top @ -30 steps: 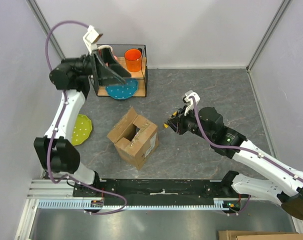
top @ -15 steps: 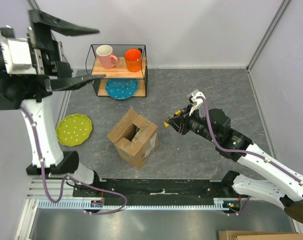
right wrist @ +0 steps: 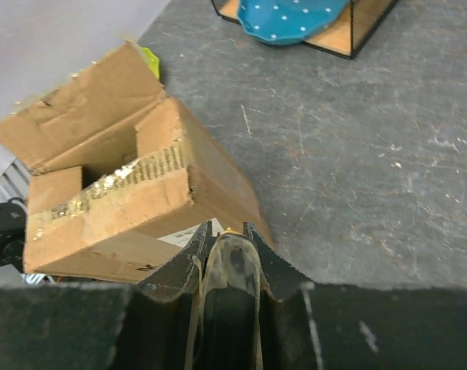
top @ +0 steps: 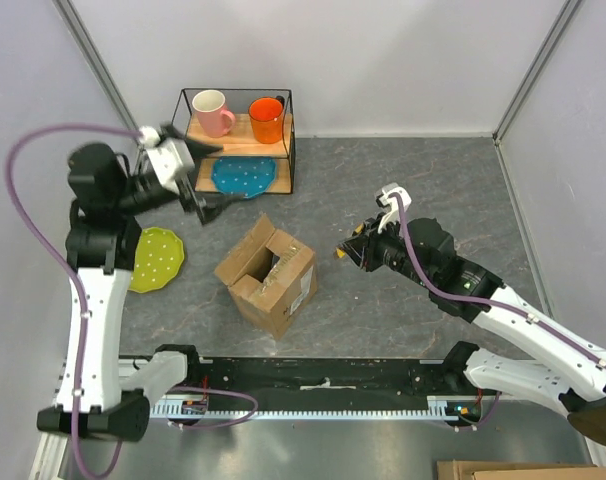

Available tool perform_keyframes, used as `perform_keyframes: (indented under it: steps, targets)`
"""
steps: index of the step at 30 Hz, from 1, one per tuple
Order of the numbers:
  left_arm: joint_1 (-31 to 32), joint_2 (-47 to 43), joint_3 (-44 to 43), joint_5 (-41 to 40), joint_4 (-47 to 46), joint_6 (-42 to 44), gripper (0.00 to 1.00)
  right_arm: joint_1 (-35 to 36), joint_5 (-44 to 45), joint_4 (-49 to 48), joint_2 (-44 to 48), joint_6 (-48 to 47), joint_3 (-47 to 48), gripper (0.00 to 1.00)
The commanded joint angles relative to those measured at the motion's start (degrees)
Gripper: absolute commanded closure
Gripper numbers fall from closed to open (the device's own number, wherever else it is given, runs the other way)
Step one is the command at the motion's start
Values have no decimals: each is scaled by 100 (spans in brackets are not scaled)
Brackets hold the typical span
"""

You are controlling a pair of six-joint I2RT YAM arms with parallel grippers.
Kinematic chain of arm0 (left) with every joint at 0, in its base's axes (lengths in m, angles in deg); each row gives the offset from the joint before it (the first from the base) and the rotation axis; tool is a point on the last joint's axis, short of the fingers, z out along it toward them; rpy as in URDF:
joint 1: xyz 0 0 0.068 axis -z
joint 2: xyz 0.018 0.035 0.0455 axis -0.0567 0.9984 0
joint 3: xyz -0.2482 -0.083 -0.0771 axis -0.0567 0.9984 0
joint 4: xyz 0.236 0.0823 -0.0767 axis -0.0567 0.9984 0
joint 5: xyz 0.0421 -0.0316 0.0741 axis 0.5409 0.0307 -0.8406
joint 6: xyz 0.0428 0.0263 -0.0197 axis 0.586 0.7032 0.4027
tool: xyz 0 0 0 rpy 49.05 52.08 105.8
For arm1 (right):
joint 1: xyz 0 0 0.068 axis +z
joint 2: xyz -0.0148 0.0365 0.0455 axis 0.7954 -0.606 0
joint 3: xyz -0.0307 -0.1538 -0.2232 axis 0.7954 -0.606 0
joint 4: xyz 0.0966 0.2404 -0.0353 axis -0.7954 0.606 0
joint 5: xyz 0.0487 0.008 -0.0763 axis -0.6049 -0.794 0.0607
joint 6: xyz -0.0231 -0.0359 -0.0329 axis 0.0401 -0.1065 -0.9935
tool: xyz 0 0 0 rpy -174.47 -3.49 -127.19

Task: Unpack the express box
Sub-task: Adjust the express box at the center of the board.

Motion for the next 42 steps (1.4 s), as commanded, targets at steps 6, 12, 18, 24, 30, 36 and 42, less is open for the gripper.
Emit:
perform_keyframes:
  steps: [6, 12, 18, 24, 30, 36, 42]
  targets:
    - [9, -1468, 1587, -1715, 2948, 3240, 2, -4, 343, 129, -353, 623, -213, 100]
    - [-18, -1802, 2132, -3192, 2959, 3513, 10, 4, 158, -433, -950, 878, -319, 100]
    - [-167, -2426, 3580, -4241, 2668, 3750, 33, 13, -158, -890, -1452, 1142, -319, 100]
    - [-193, -3339, 5331, -4006, 2298, 3804, 51, 13, -369, -1181, -1935, 1292, -188, 100]
    - [-193, -3332, 5358, -2626, 2570, 3417, 53, 5, -439, -1216, -2533, 1257, 357, 100]
    - [-193, -3507, 5472, -1729, 2913, 3409, 56, 13, -598, -1216, -3210, 1195, 1113, 100]
    - [-185, -3789, 5745, -1236, 3098, 3381, 59, -22, -580, -980, -3878, 879, 2027, 100]
